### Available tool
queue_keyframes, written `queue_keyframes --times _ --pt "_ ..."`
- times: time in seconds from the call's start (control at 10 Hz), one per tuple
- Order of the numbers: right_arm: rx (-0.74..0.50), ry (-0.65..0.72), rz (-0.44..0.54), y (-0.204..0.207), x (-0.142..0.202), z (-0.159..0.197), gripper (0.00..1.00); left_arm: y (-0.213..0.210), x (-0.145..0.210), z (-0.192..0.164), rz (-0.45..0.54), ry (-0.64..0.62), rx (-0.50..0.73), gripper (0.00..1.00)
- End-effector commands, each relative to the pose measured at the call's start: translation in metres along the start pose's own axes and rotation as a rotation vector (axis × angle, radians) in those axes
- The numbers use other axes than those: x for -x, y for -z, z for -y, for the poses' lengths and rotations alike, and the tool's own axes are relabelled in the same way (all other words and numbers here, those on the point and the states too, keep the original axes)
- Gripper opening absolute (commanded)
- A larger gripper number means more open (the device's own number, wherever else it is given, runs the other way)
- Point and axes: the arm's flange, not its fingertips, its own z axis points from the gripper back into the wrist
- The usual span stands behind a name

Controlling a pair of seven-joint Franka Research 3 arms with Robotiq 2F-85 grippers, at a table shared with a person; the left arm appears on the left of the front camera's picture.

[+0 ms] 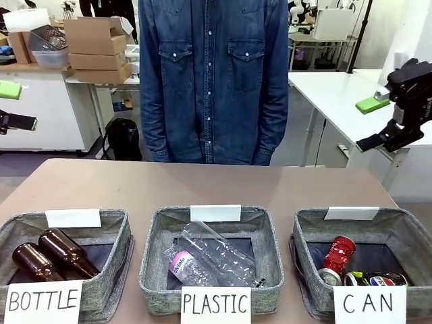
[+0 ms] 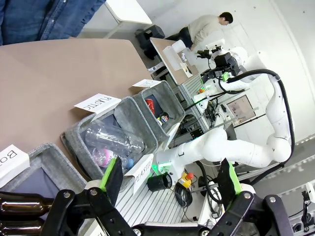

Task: Sort the can waste into the basket.
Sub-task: Pick up the can waste from the table and place it in the right Fabric basket.

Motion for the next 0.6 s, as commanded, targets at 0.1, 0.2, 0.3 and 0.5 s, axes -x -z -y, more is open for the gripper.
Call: queue_keyframes --times 0.1,0.2,0.3,0.5 --pt "0.005 -0.029 -0.011 -0.004 0.0007 0.0022 1.0 0.0015 -0.0001 0.0013 0.004 0.017 0.008 1.0" --pt "0.005 -0.029 -0.011 -0.004 0.0007 0.0022 1.0 0.0015 -0.0001 0.0013 0.004 0.017 0.008 1.0" --pt "0.005 -0.029 -0.011 -0.004 0.0007 0.0022 1.0 0.0015 -0.0001 0.0013 0.004 0.017 0.008 1.0" --pt "0.005 -0.029 -0.011 -0.004 0.0007 0.0022 1.0 0.0015 -0.0001 0.0013 0.004 0.017 0.008 1.0"
